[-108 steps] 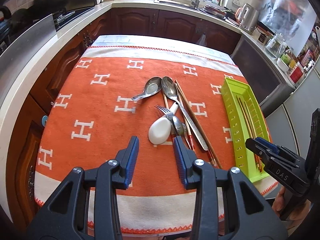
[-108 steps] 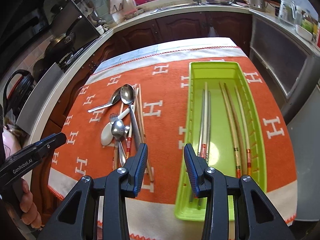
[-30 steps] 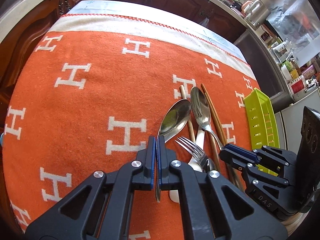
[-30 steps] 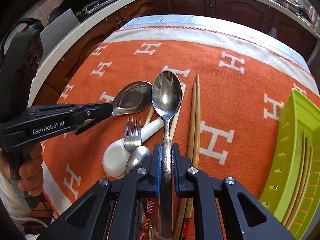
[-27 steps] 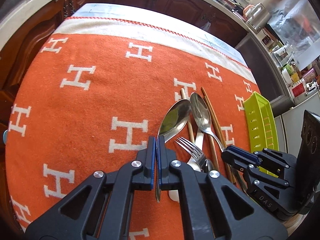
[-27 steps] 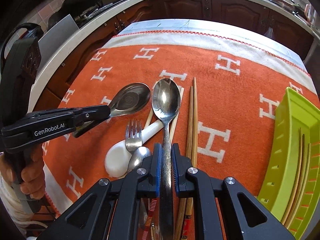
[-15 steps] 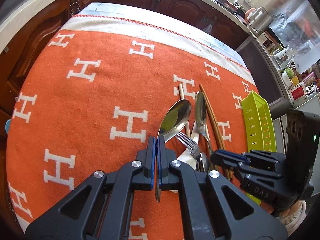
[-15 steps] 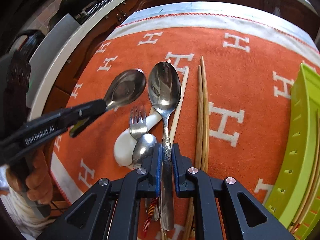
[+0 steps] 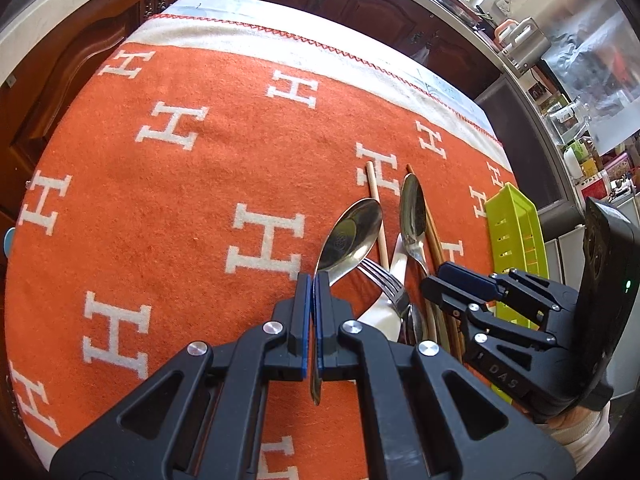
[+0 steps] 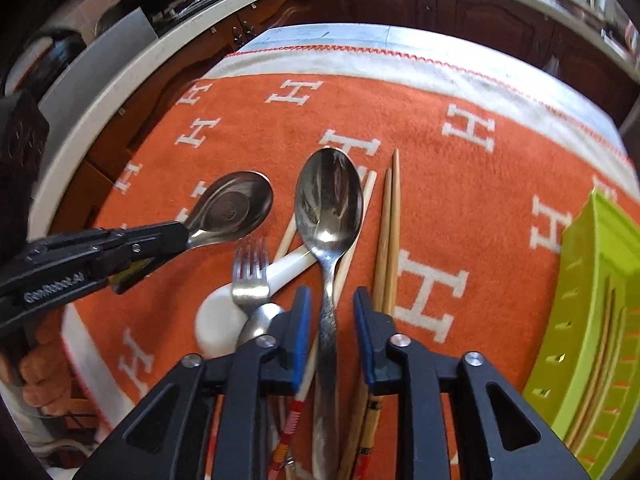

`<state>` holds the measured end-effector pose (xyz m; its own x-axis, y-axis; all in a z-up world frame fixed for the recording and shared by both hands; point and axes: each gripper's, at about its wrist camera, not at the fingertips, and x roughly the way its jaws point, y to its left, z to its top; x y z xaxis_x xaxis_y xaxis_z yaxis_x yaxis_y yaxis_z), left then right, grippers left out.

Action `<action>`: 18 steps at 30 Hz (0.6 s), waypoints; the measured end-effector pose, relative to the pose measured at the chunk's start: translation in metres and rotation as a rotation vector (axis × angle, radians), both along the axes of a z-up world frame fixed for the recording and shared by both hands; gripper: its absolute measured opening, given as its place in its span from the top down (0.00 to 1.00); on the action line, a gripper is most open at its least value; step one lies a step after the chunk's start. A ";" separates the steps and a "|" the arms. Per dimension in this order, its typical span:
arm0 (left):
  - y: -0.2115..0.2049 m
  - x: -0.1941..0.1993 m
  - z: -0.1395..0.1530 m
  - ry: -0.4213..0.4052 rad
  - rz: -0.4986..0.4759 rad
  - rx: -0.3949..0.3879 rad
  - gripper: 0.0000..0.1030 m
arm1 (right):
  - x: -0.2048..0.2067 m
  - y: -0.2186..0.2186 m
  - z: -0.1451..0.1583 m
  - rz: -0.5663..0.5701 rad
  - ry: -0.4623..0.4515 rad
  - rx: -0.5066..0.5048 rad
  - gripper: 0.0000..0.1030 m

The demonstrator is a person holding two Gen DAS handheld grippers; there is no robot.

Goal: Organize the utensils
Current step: 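Lift the metal spoons from the pile with both tools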

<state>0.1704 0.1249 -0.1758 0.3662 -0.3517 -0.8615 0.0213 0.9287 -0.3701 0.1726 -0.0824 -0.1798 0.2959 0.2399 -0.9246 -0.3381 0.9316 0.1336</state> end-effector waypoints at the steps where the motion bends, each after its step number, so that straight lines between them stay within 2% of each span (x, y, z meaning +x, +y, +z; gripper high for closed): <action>1: 0.001 0.000 -0.001 0.001 0.002 -0.004 1.00 | -0.001 0.005 -0.001 0.016 -0.014 -0.028 0.77; 5: 0.004 0.003 -0.004 0.008 0.013 -0.013 1.00 | -0.002 0.020 -0.006 0.047 -0.062 -0.112 0.77; 7: 0.005 0.003 -0.004 0.009 0.016 -0.013 1.00 | -0.002 0.022 -0.008 0.041 -0.073 -0.127 0.88; 8: 0.006 0.003 -0.004 0.008 0.018 -0.012 1.00 | -0.001 0.020 -0.007 0.025 -0.074 -0.119 0.91; 13: 0.010 0.002 0.001 -0.011 0.042 -0.014 1.00 | -0.003 0.006 0.000 -0.023 -0.050 -0.025 0.94; 18: 0.011 -0.001 0.011 -0.024 0.063 -0.033 1.00 | -0.009 -0.019 0.018 -0.095 -0.016 0.146 0.94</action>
<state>0.1693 0.1364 -0.1649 0.4088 -0.3557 -0.8405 -0.0274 0.9157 -0.4008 0.1636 -0.1015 -0.1617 0.3381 0.3422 -0.8767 -0.2531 0.9303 0.2655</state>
